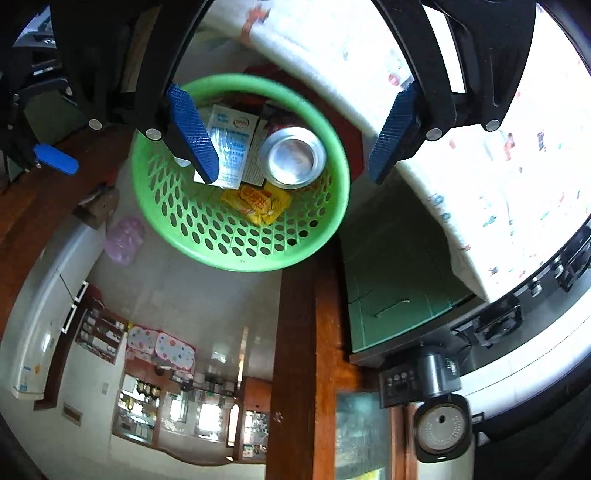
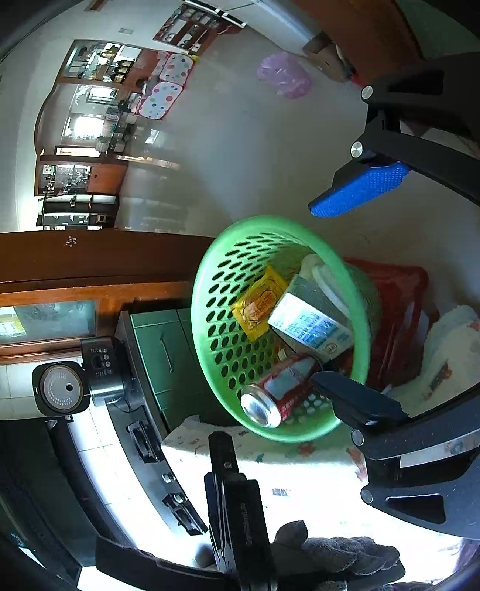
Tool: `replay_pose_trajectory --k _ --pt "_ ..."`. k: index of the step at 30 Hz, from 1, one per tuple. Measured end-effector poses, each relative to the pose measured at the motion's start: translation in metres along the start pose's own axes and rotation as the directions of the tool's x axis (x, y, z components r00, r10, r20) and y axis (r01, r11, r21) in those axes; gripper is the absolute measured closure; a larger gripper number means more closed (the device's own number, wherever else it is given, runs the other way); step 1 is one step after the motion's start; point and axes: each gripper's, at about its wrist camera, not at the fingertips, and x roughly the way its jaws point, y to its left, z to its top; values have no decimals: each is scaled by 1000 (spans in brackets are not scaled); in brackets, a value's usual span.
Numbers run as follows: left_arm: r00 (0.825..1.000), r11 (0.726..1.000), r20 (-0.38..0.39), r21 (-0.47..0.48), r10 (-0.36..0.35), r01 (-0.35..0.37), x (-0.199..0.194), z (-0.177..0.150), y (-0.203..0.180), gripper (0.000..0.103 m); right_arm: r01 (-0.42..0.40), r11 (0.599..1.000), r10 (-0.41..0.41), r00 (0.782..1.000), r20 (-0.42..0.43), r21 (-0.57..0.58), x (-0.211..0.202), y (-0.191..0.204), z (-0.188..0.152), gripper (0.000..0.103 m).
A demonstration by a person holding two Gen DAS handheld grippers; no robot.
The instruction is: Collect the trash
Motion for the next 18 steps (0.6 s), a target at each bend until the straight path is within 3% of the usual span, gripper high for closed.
replay_pose_trajectory --k 5,13,18 --pt "998 999 51 -17 29 -28 -39 -12 14 15 7 1000 -6 1000 6 -14 -14 16 -11 17" --pt "987 995 126 -28 99 -96 -97 -41 36 5 -47 999 47 999 26 -26 -41 52 -21 14" --pt "977 988 152 -58 148 -140 -128 -61 54 5 -77 996 79 996 46 -43 -57 76 -25 12"
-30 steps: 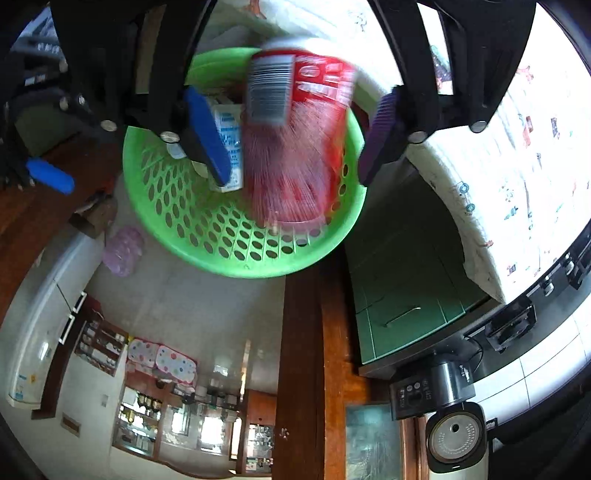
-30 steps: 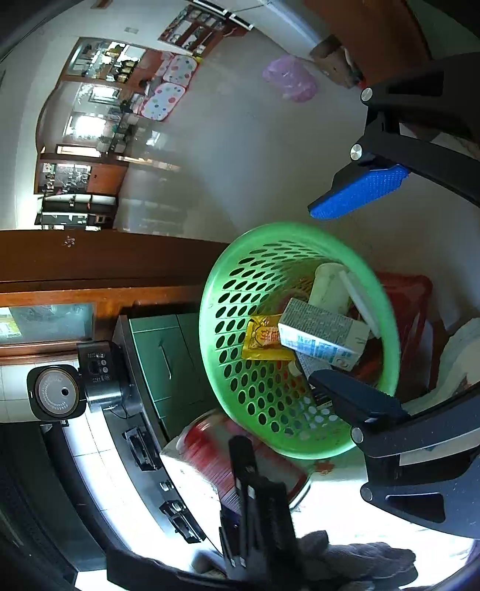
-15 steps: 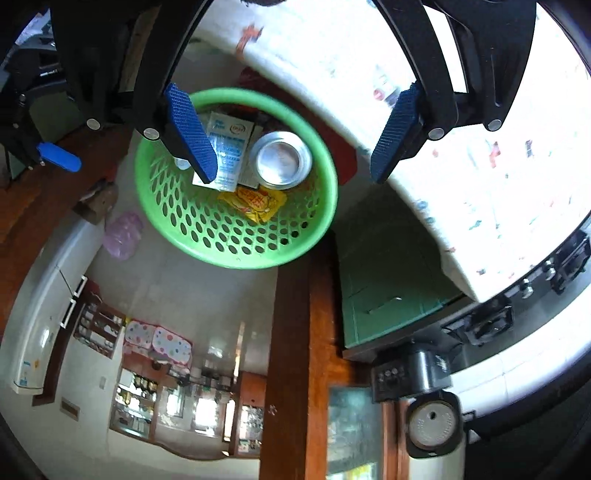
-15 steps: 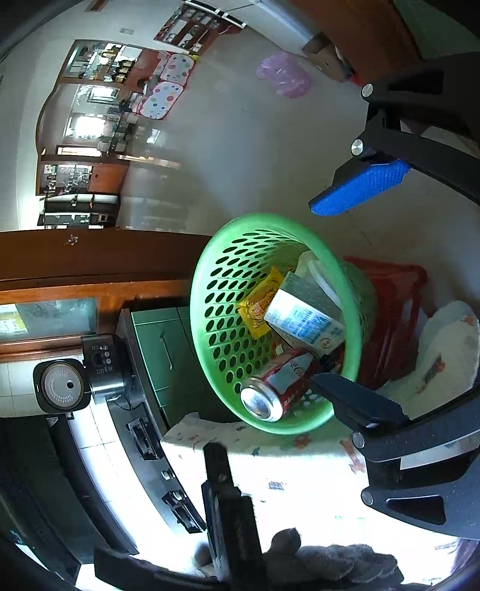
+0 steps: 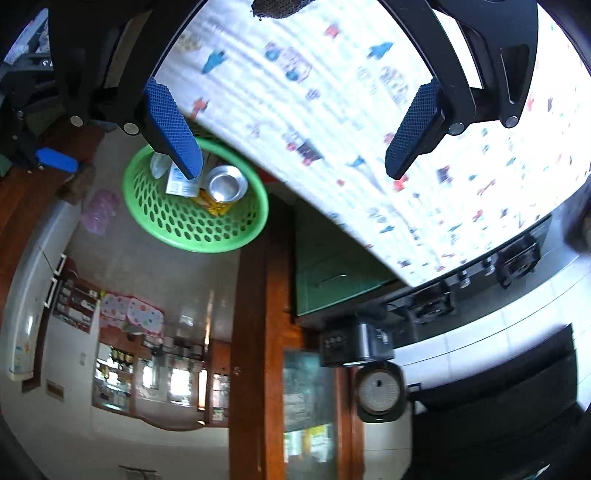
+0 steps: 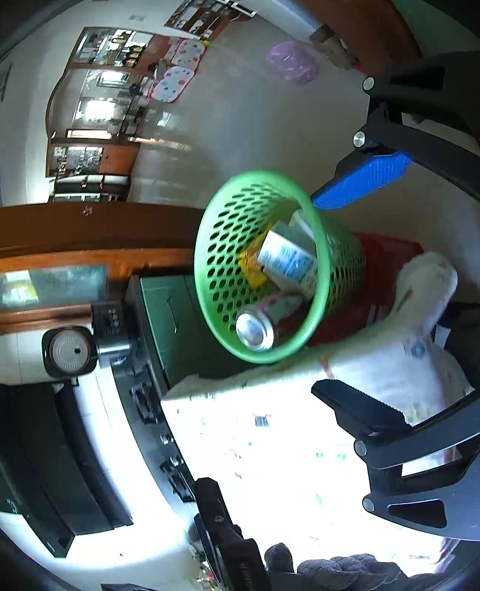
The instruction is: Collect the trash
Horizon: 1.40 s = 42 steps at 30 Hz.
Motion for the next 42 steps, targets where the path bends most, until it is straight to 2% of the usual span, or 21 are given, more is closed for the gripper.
replay_pose_trajectory --k 6,11,19,24,28,42 --pt "998 996 8 -60 60 -59 -29 -19 35 5 -39 999 38 999 22 4 -15 23 -3 10" --pt "996 990 1 -104 94 -93 -44 -38 58 5 -26 999 27 999 36 -40 -26 38 -8 10" --pt "993 986 -4 -113 122 -122 -54 -61 64 5 -39 998 40 999 30 -51 -30 49 -14 9" --pt "994 985 -10 -128 113 -113 -57 -76 66 5 -34 998 36 999 36 -58 -32 54 -14 9" --pt "990 982 -4 -125 139 -139 -61 -80 68 5 -37 998 39 998 40 -58 -33 56 -14 9" --pt "969 971 130 -144 210 -191 -94 -75 62 5 -44 997 50 994 102 -63 -52 67 -11 9"
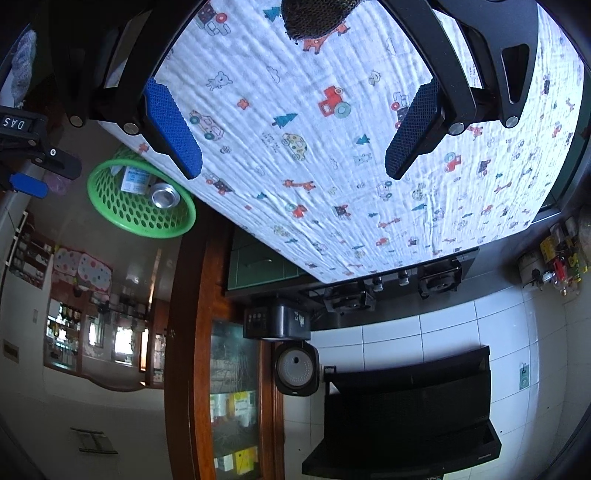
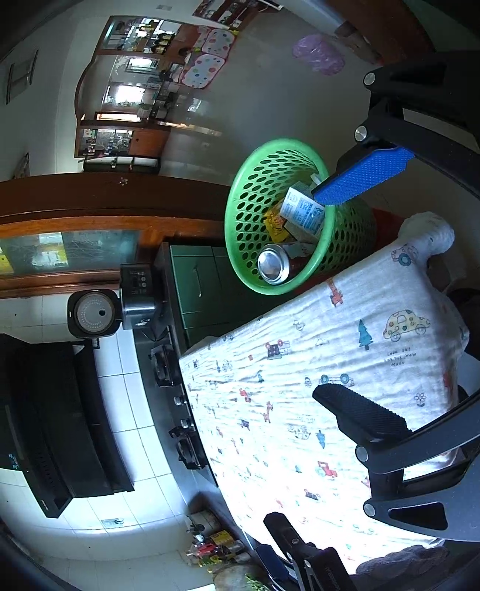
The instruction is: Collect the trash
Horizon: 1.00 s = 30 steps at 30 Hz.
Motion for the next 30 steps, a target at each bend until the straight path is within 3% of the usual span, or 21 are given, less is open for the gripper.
replay_pose_trajectory --k 30 --pt "1000 1000 1 -9 17 -17 -3 -9 -1 5 14 1000 -14 999 39 4 -3 4 -3 8"
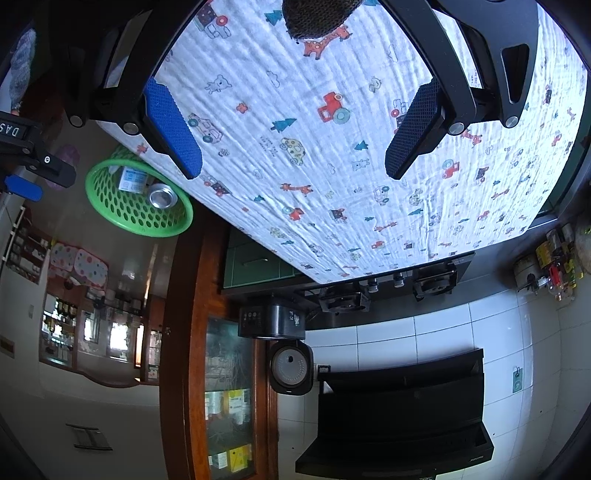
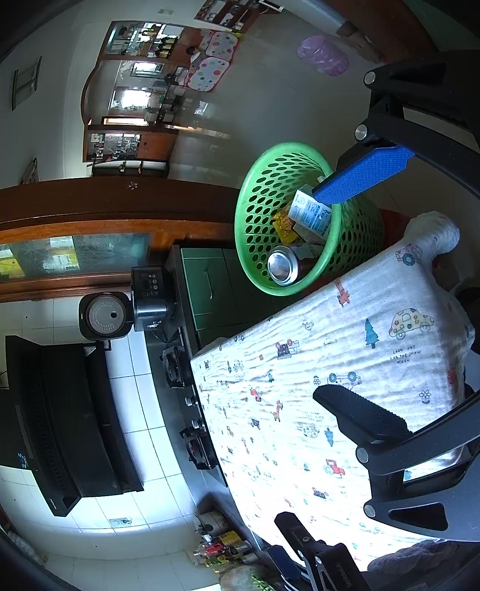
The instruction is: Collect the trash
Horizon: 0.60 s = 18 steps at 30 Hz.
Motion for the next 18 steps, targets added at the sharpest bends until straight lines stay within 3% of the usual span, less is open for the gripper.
replay_pose_trajectory --k 18 --pt "1000 1000 -16 6 -2 2 7 -2 -4 5 -1 1000 1 1000 -5 3 1 -1 -1 8"
